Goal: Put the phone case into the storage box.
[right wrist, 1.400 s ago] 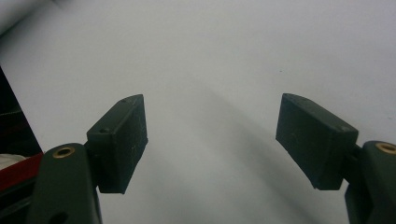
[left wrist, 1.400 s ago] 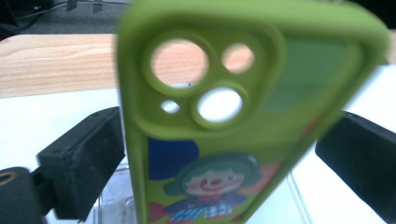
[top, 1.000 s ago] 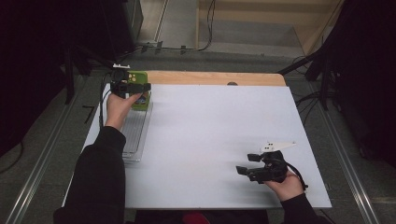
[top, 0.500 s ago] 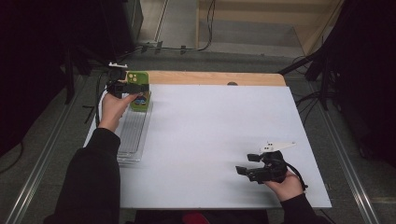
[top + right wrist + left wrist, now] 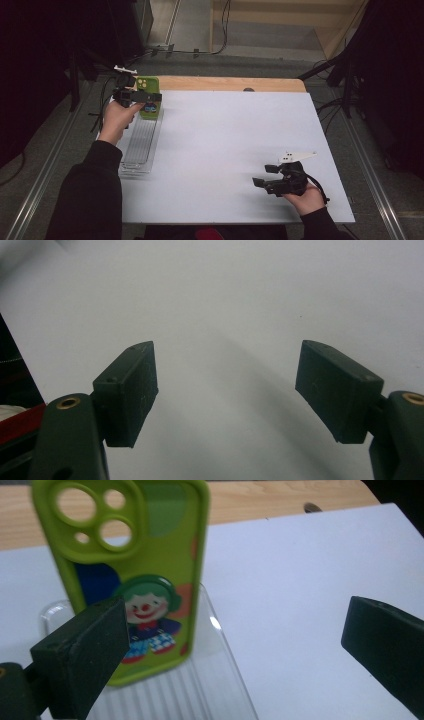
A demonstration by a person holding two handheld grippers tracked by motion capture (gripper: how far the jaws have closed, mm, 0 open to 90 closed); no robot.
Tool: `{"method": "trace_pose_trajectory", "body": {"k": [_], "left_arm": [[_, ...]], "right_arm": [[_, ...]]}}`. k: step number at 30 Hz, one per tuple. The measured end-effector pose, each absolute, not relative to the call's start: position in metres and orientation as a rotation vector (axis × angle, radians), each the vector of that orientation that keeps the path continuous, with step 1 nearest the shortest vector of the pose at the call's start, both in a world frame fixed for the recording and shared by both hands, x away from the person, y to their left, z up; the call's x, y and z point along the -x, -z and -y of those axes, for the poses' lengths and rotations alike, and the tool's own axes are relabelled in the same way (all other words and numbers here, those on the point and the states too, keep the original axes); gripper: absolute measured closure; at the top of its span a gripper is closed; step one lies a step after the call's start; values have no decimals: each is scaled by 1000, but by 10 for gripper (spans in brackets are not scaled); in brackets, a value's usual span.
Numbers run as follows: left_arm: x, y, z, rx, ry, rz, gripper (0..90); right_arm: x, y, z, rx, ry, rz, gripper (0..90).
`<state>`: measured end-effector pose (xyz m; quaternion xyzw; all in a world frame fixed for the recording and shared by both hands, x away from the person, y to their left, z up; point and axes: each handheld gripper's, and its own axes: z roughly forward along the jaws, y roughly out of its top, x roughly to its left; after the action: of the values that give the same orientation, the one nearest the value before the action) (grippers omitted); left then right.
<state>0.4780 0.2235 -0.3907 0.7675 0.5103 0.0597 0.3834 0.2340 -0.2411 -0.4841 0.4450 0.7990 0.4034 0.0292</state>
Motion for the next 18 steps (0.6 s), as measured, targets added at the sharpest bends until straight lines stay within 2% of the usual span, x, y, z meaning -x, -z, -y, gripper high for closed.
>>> {"method": "trace_pose_trajectory", "body": {"k": [18], "left_arm": [[-442,377,-208,-2003,-46,-1143,27]], "right_arm": [[-235,482,242,-1351,-1252,-2489,232]]}}
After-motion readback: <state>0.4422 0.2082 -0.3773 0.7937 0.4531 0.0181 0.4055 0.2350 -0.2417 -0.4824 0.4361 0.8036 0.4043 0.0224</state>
